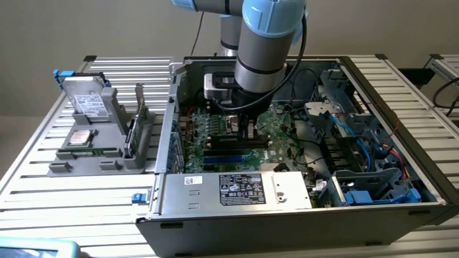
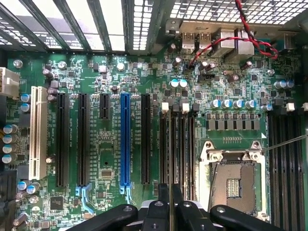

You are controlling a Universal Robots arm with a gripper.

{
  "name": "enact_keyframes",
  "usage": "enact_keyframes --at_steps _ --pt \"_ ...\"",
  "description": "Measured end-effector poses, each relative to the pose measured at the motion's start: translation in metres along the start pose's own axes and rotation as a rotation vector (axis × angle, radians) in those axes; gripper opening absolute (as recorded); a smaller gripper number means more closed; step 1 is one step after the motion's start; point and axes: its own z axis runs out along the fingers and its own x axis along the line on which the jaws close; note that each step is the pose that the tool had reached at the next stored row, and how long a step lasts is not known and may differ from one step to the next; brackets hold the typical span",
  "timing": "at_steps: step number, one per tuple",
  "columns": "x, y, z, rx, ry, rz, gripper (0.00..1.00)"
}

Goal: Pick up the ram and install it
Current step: 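Insert the ram into the slot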

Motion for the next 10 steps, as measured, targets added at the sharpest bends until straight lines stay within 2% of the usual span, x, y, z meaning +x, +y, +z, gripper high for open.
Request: enact_keyframes --at_steps 6,10 --pt "0.0006 -0.0003 0.0007 -0.0007 -0.0005 0.003 0.14" --pt "0.0017 -0.0012 0.0011 -0.0049 -0.0001 0.003 0.14"
